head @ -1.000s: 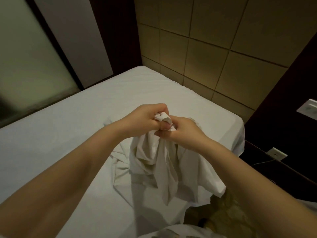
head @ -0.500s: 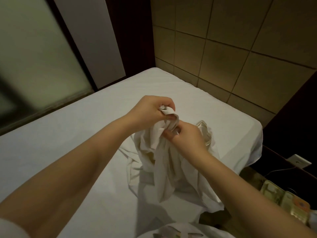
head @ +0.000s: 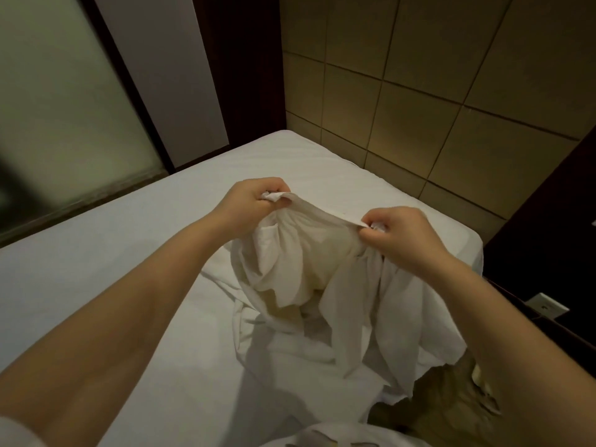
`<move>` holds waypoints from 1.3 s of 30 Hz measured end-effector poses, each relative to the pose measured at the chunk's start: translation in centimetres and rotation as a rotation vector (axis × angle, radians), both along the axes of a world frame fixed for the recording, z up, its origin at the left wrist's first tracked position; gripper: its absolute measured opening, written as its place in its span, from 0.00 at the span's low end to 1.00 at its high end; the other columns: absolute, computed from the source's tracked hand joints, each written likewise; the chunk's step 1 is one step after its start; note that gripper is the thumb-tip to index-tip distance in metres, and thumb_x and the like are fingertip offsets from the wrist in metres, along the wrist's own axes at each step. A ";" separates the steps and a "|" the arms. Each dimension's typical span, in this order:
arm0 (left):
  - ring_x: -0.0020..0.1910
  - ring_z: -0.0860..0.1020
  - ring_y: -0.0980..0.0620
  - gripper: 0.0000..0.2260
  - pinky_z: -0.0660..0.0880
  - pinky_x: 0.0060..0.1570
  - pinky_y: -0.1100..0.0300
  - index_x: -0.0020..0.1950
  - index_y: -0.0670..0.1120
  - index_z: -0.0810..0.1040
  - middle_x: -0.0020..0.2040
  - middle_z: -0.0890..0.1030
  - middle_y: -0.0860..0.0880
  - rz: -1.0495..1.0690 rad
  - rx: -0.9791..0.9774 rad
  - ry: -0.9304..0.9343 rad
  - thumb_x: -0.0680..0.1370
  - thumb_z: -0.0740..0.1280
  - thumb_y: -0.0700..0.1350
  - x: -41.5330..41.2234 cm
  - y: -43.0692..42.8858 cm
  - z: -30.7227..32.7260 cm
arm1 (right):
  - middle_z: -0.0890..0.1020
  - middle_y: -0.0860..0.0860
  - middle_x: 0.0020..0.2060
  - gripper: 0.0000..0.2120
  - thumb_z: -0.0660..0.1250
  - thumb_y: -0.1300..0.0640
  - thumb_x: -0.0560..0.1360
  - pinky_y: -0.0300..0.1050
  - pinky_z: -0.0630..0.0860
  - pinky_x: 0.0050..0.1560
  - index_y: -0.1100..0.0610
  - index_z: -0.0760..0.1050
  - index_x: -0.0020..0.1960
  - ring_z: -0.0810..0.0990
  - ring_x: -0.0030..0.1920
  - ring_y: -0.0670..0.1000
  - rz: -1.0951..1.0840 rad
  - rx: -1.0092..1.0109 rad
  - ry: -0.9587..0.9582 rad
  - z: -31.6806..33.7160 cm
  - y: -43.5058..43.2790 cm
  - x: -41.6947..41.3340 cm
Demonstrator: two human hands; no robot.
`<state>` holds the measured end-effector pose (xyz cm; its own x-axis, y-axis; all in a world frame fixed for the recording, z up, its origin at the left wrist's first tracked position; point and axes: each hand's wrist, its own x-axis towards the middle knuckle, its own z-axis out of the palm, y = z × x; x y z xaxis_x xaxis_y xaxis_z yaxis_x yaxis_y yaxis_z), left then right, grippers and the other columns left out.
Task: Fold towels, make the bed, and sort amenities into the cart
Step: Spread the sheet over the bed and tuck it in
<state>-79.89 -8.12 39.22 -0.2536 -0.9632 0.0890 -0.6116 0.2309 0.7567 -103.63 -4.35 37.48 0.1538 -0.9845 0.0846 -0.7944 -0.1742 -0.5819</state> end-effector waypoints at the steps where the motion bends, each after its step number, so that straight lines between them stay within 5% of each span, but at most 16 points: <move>1: 0.40 0.75 0.59 0.09 0.70 0.42 0.69 0.40 0.54 0.78 0.40 0.79 0.57 -0.017 0.012 -0.003 0.77 0.67 0.41 0.0 0.0 0.1 | 0.75 0.44 0.28 0.06 0.65 0.57 0.72 0.42 0.67 0.35 0.50 0.77 0.37 0.73 0.34 0.47 0.011 -0.005 -0.008 0.6 0.1 -0.2; 5: 0.41 0.76 0.63 0.15 0.70 0.41 0.74 0.39 0.55 0.78 0.40 0.79 0.61 -0.053 0.043 -0.040 0.75 0.66 0.34 0.9 0.4 0.6 | 0.72 0.45 0.26 0.06 0.67 0.56 0.72 0.46 0.67 0.39 0.48 0.75 0.37 0.70 0.31 0.45 0.042 -0.021 0.031 1.0 1.6 -0.2; 9: 0.40 0.76 0.64 0.21 0.70 0.40 0.74 0.38 0.54 0.78 0.36 0.79 0.63 -0.067 0.065 -0.020 0.73 0.61 0.27 1.6 2.2 0.7 | 0.78 0.46 0.38 0.11 0.62 0.50 0.75 0.50 0.65 0.58 0.48 0.68 0.57 0.77 0.42 0.51 0.045 0.079 0.237 -1.9 3.4 1.4; 15: 0.47 0.74 0.60 0.17 0.70 0.46 0.69 0.41 0.61 0.75 0.44 0.78 0.61 -0.264 0.161 -0.270 0.75 0.63 0.36 0.0 4.5 2.6 | 0.79 0.46 0.44 0.29 0.67 0.43 0.72 0.47 0.76 0.47 0.44 0.60 0.69 0.79 0.47 0.50 0.082 0.153 -0.017 -3.4 4.1 4.3; 20: 0.44 0.75 0.59 0.12 0.73 0.42 0.66 0.39 0.60 0.76 0.42 0.78 0.59 -0.232 0.125 -0.345 0.72 0.69 0.42 -0.7 5.1 3.0 | 0.81 0.45 0.47 0.31 0.70 0.34 0.65 0.47 0.78 0.47 0.40 0.66 0.64 0.79 0.46 0.46 0.163 0.202 -0.272 -3.2 5.2 6.3; 24: 0.42 0.75 0.61 0.12 0.70 0.41 0.71 0.37 0.58 0.77 0.39 0.78 0.60 -0.191 0.032 -0.312 0.72 0.69 0.40 -1.4 5.1 2.7 | 0.81 0.45 0.43 0.19 0.67 0.38 0.70 0.50 0.76 0.46 0.46 0.73 0.56 0.79 0.46 0.49 0.127 0.140 -0.186 -3.6 5.1 7.4; 26: 0.41 0.75 0.64 0.13 0.69 0.40 0.75 0.37 0.56 0.78 0.38 0.78 0.60 -0.175 0.004 -0.261 0.72 0.69 0.37 -1.7 5.0 2.5 | 0.81 0.48 0.41 0.10 0.63 0.45 0.73 0.51 0.76 0.46 0.51 0.75 0.48 0.78 0.45 0.52 0.079 0.129 -0.137 -4.3 4.4 7.6; 30: 0.36 0.76 0.64 0.14 0.72 0.38 0.72 0.34 0.53 0.79 0.33 0.79 0.59 -0.099 0.081 -0.053 0.71 0.68 0.34 -1.6 4.7 2.5 | 0.81 0.48 0.38 0.08 0.63 0.48 0.73 0.50 0.76 0.45 0.49 0.74 0.36 0.79 0.45 0.53 0.022 0.212 -0.086 -5.4 3.0 7.0; 34: 0.33 0.76 0.57 0.05 0.73 0.35 0.65 0.31 0.49 0.77 0.29 0.76 0.55 -0.035 0.185 0.214 0.67 0.66 0.42 -1.1 4.4 2.3 | 0.83 0.51 0.46 0.08 0.64 0.48 0.73 0.50 0.76 0.49 0.50 0.80 0.46 0.79 0.49 0.54 0.057 0.261 -0.028 -5.5 1.8 7.1; 39: 0.25 0.68 0.57 0.18 0.67 0.27 0.65 0.26 0.49 0.70 0.25 0.68 0.53 0.178 0.297 0.673 0.76 0.59 0.38 0.3 3.6 1.6 | 0.79 0.47 0.40 0.05 0.67 0.49 0.72 0.44 0.71 0.41 0.50 0.78 0.41 0.75 0.42 0.49 0.104 0.333 0.025 -5.0 0.4 6.3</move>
